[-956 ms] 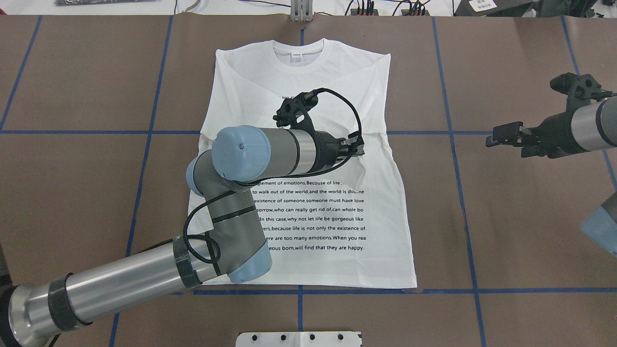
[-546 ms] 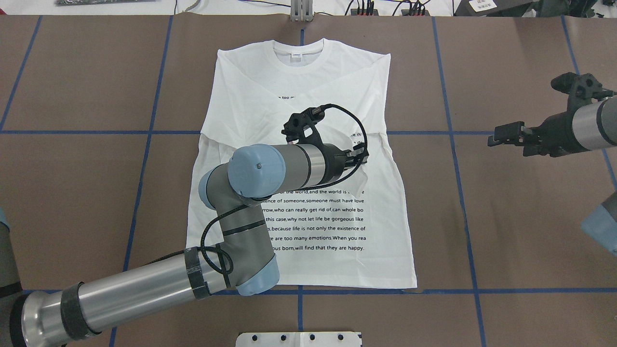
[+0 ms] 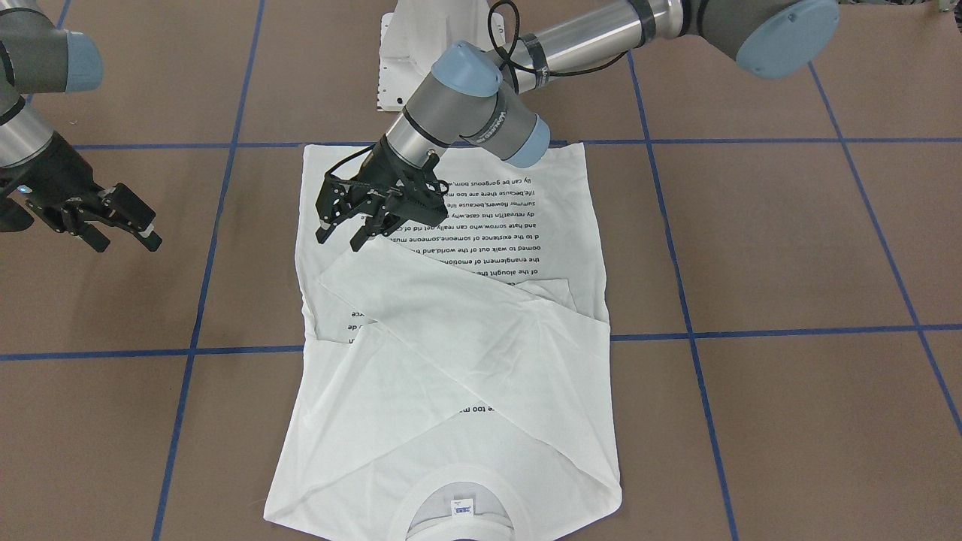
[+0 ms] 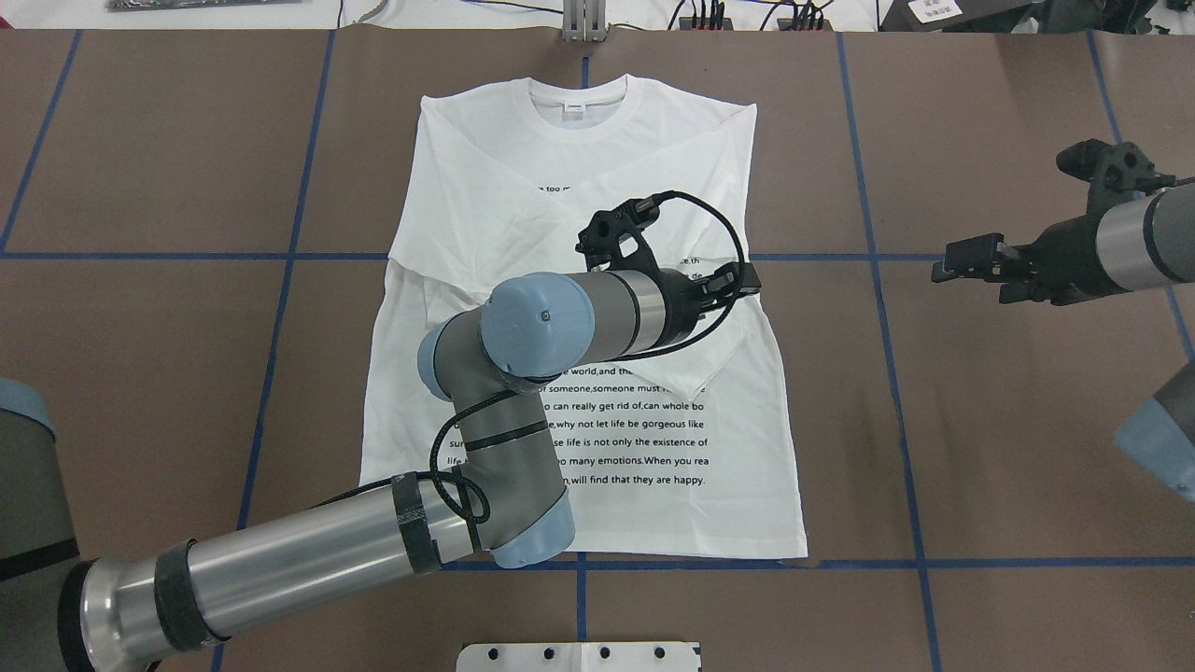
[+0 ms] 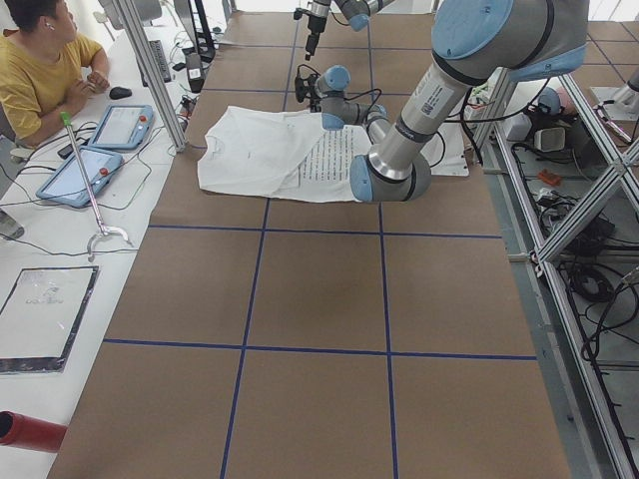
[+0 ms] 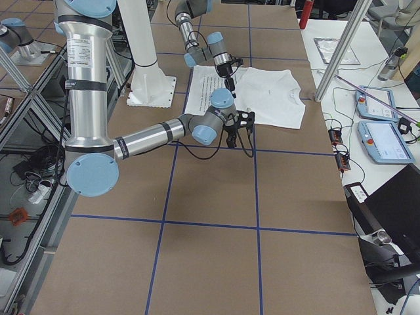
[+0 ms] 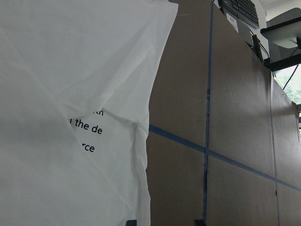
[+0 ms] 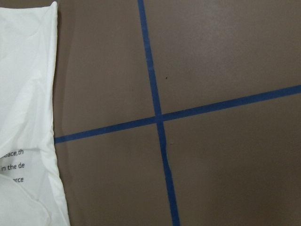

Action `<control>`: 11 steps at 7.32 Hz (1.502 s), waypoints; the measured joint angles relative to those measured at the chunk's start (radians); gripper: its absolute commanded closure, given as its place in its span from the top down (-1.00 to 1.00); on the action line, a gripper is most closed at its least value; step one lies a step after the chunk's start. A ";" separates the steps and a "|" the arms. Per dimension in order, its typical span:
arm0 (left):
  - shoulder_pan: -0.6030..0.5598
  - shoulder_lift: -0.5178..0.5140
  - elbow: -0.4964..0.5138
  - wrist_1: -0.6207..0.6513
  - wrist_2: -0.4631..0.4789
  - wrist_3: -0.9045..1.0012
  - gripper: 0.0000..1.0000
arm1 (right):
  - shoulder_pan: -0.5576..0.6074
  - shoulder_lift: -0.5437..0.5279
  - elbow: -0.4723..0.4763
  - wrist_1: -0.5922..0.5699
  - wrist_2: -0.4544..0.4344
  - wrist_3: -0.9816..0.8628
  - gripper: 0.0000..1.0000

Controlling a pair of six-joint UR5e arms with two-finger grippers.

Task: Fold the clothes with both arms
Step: 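Move both grippers to the shirt's hem corners nearest the robot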

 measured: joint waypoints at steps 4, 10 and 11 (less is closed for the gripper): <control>-0.023 0.282 -0.332 0.133 -0.003 0.181 1.00 | -0.313 -0.001 0.062 0.099 -0.241 0.336 0.95; -0.094 0.539 -0.551 0.183 -0.009 0.368 0.91 | -0.803 0.005 0.173 -0.119 -0.807 0.717 0.89; -0.095 0.545 -0.554 0.176 -0.029 0.357 0.91 | -0.825 0.005 0.175 -0.137 -0.822 0.752 0.85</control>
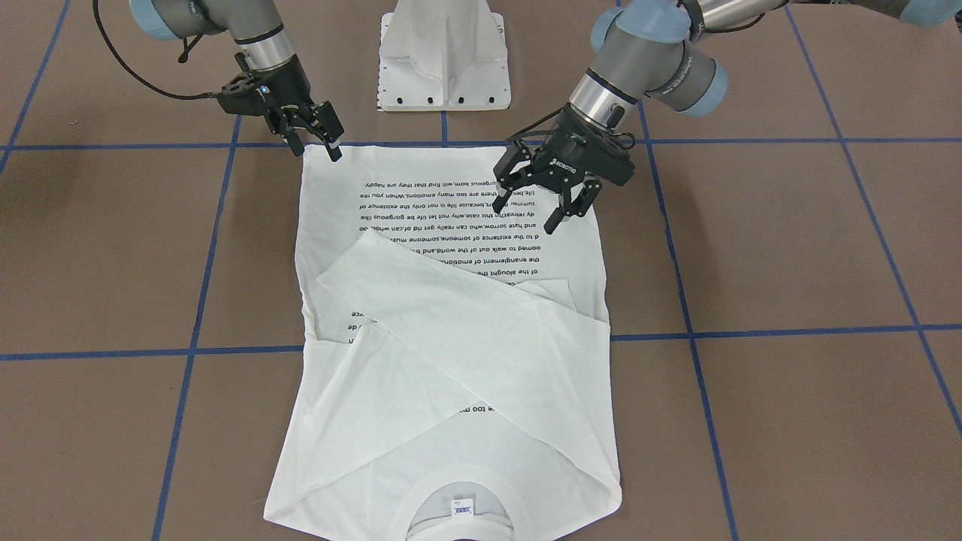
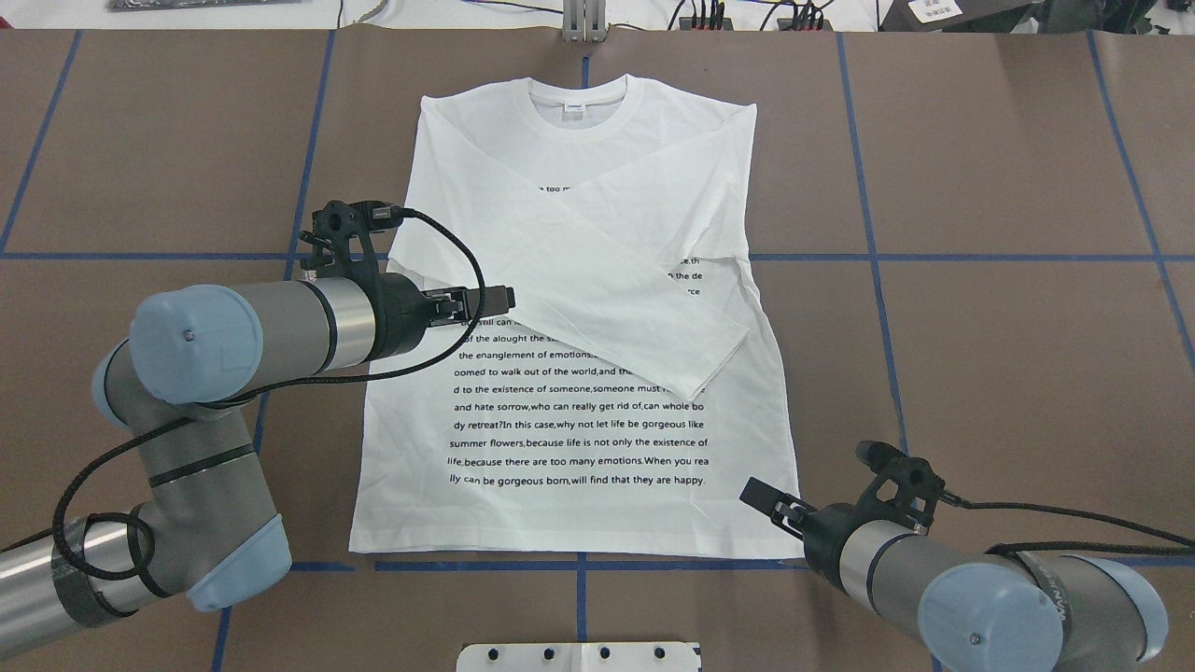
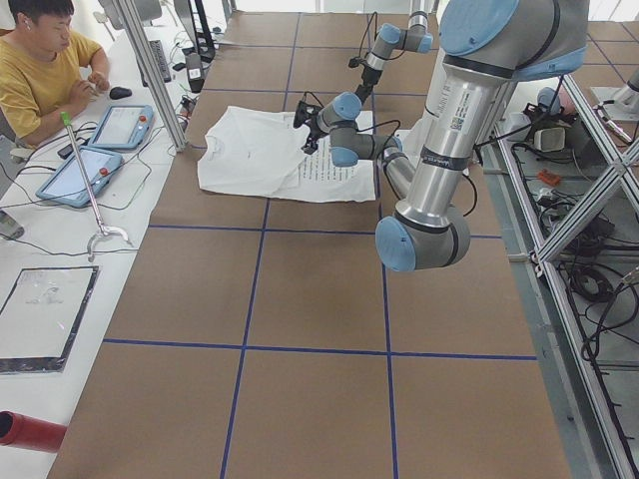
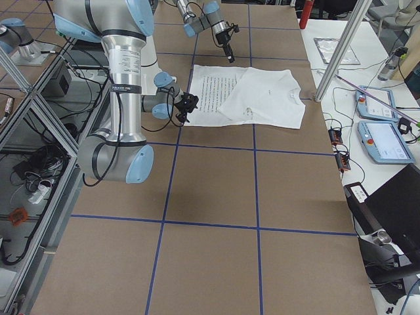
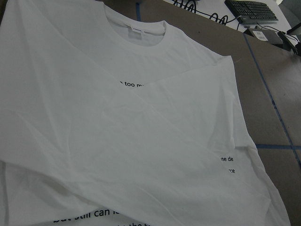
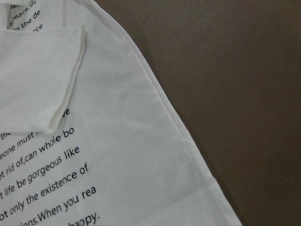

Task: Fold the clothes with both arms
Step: 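Move both grippers to the shirt's hem corners nearest the robot, then grasp both hem corners with the left and right grippers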

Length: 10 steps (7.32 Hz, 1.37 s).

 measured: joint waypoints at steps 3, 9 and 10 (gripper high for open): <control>0.001 0.011 0.001 -0.004 -0.043 -0.049 0.93 | -0.037 -0.001 0.002 -0.057 -0.020 0.061 0.76; 0.002 0.013 0.007 -0.004 -0.041 -0.065 0.95 | -0.068 -0.013 0.007 -0.071 -0.017 0.082 0.59; 0.004 0.013 0.008 -0.005 -0.041 -0.078 0.95 | -0.069 -0.016 0.011 -0.071 -0.016 0.083 0.58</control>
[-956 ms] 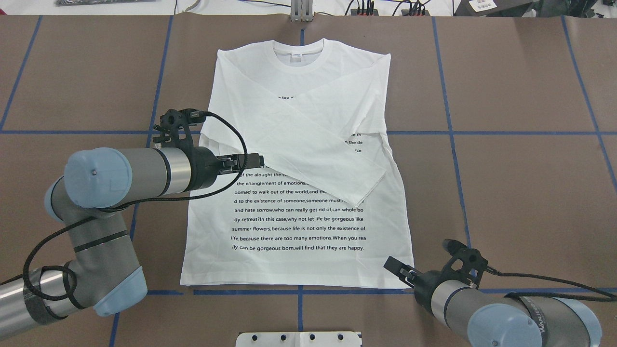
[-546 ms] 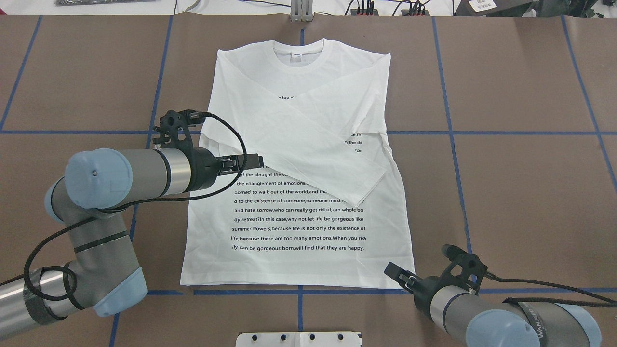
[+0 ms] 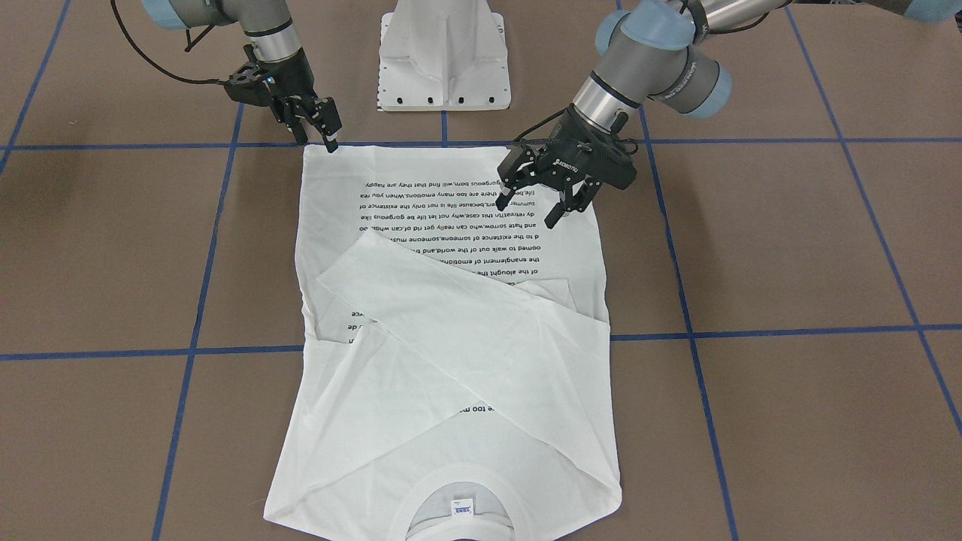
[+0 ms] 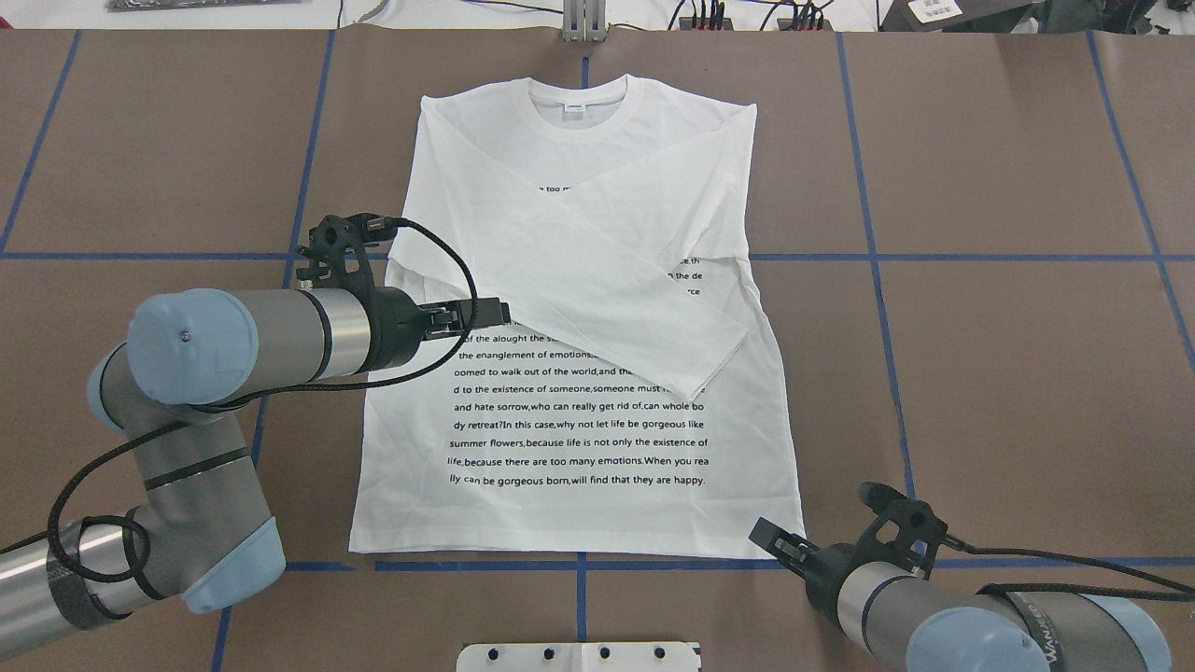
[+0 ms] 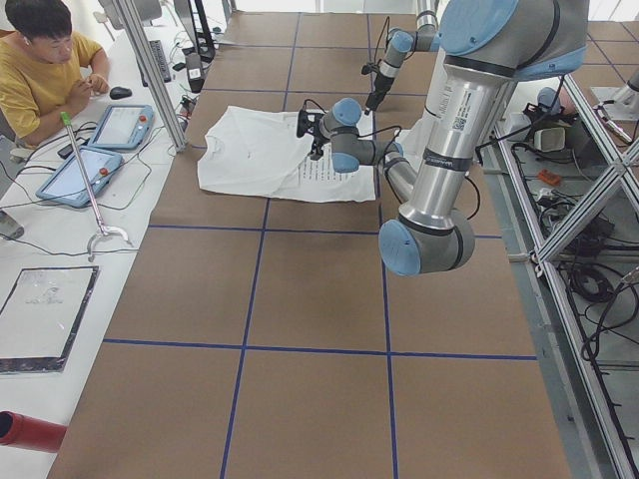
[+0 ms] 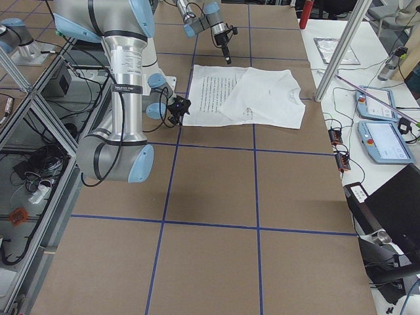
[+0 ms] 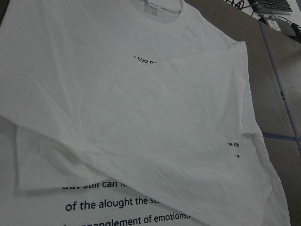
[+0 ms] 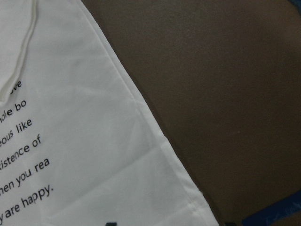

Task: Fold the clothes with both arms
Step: 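Grasp both hem corners with the left and right grippers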

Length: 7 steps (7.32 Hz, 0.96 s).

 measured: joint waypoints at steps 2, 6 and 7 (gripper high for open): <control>0.001 -0.001 0.001 -0.001 0.001 -0.013 0.95 | 0.000 -0.012 0.004 -0.001 0.001 0.000 0.54; 0.001 -0.001 0.002 -0.001 0.001 -0.015 0.95 | -0.004 -0.023 0.004 -0.001 0.004 0.001 -0.66; 0.000 -0.001 0.001 -0.002 0.001 -0.015 0.95 | -0.004 -0.024 0.005 -0.001 0.004 0.001 -1.00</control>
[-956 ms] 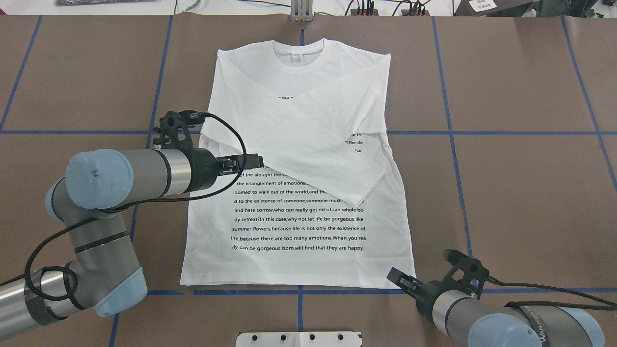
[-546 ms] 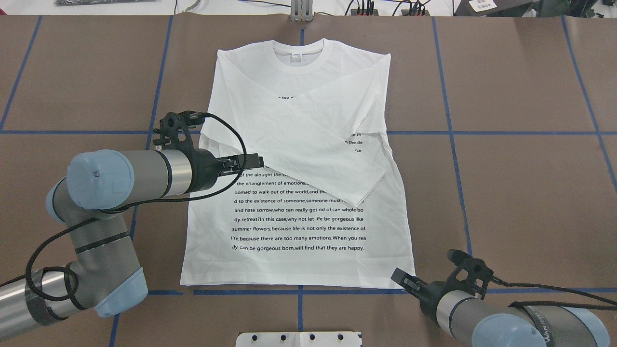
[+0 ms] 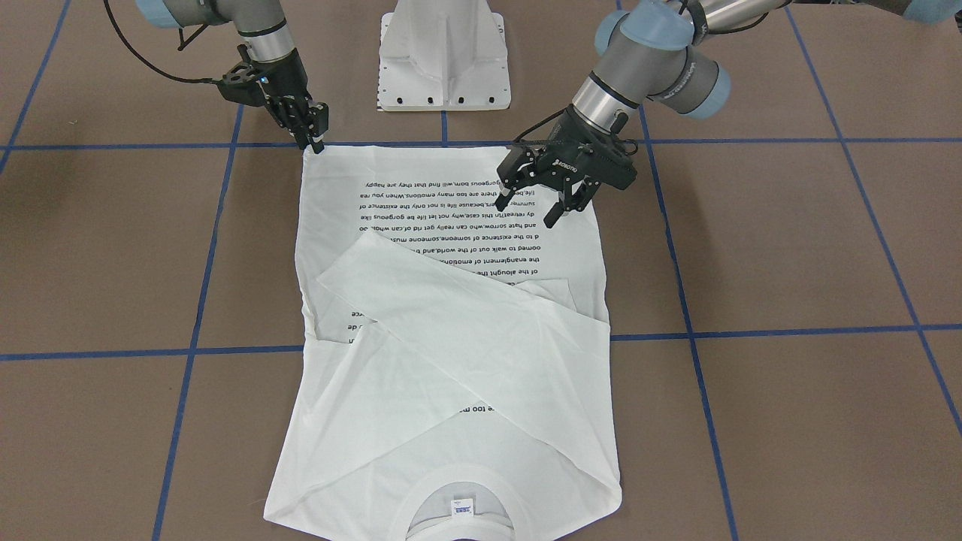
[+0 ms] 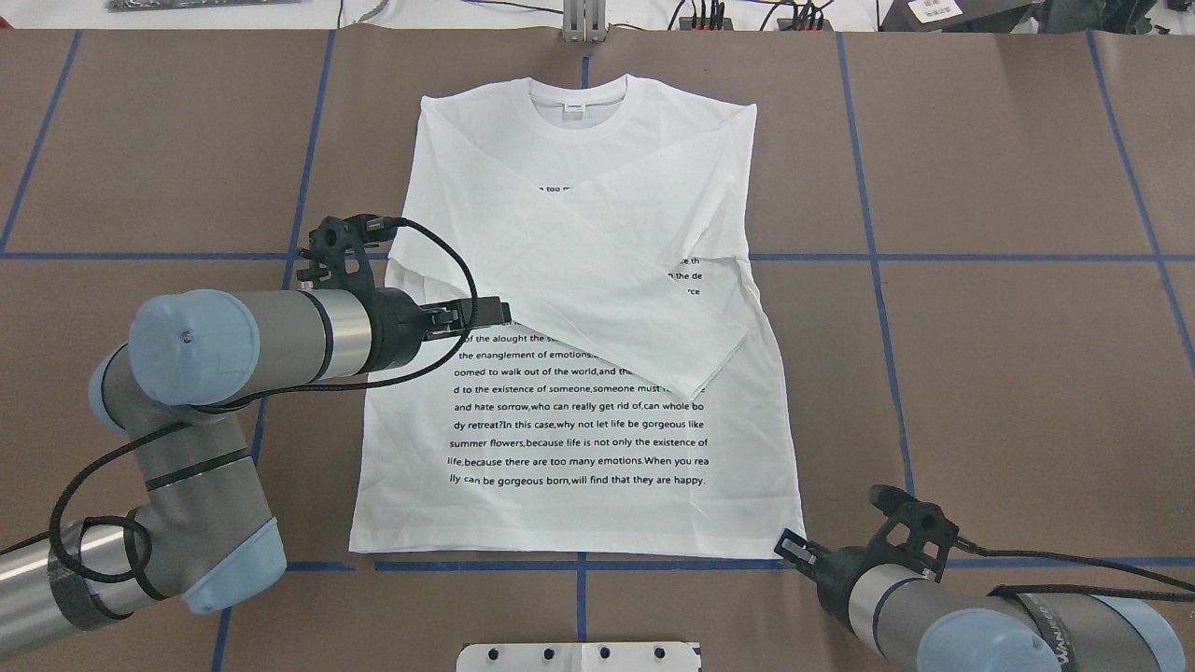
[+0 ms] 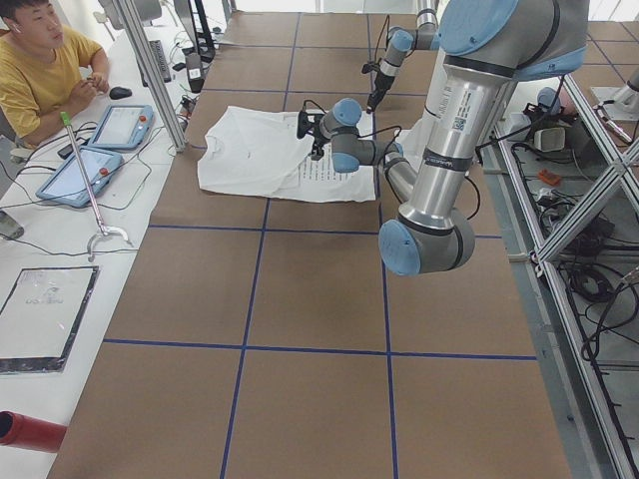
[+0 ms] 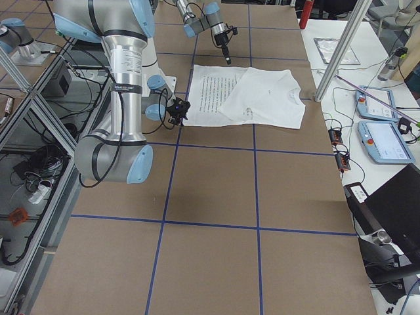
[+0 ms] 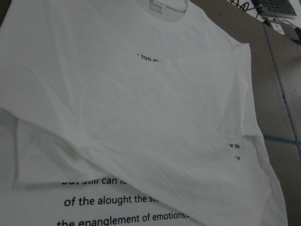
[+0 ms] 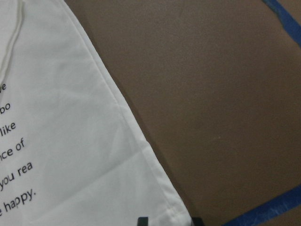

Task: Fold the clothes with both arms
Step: 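Grasp both hem corners with the left and right grippers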

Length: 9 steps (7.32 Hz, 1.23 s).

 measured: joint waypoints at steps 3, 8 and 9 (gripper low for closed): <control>0.000 0.001 0.000 -0.001 0.000 0.000 0.95 | 0.001 0.000 0.008 0.000 0.001 -0.001 -1.00; 0.058 0.134 -0.121 0.033 0.066 -0.160 0.87 | 0.004 -0.026 0.051 0.000 0.014 -0.001 -1.00; 0.092 0.184 -0.166 0.082 0.086 -0.171 0.84 | 0.003 -0.029 0.051 0.000 0.014 -0.001 -1.00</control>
